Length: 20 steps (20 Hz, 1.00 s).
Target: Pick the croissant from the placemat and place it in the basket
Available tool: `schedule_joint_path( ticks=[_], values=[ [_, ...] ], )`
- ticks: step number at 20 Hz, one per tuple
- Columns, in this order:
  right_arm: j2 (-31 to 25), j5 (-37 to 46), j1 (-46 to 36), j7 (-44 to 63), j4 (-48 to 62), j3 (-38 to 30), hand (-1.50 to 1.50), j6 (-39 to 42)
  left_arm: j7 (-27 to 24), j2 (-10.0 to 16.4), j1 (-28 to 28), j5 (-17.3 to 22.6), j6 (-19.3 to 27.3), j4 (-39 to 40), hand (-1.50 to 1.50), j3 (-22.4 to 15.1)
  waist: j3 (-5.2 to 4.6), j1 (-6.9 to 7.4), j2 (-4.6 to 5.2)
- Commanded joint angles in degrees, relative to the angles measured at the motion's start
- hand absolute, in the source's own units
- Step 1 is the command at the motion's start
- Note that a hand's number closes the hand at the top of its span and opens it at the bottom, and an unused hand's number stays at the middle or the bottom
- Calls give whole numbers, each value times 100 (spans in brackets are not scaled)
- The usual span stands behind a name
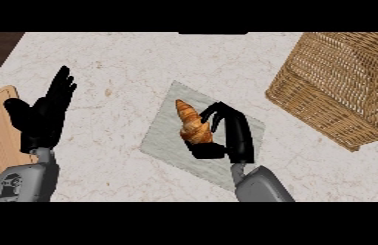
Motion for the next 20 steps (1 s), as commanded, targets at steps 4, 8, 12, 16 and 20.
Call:
schedule_joint_path(
  ticks=[4, 8, 12, 16, 20],
  values=[
    [-12, 1452, -375, 1965, -1367, -7, 150, 7, 146, -107, 120, -31, 66, -276, 0, -64, 13, -42, 14],
    [-232, 1581, -967, 2834, -1760, -686, 150, 727, -296, 36, 33, 127, -113, 233, 0, 197, 13, -41, 24],
    [-112, 1635, -1673, 3195, -1776, -1366, 150, 702, -89, -157, -59, -88, 145, 124, 0, 5, 16, -23, 30],
    [-137, 1727, -2622, 3404, -1178, -2024, 150, 684, 102, -34, -135, 27, -60, 63, 0, 24, 15, 13, 37],
    [-686, 1435, -2782, 3103, -752, -2532, 150, 1058, -73, -141, -231, -187, 153, 319, 0, -23, 17, -4, 47]
  ],
)
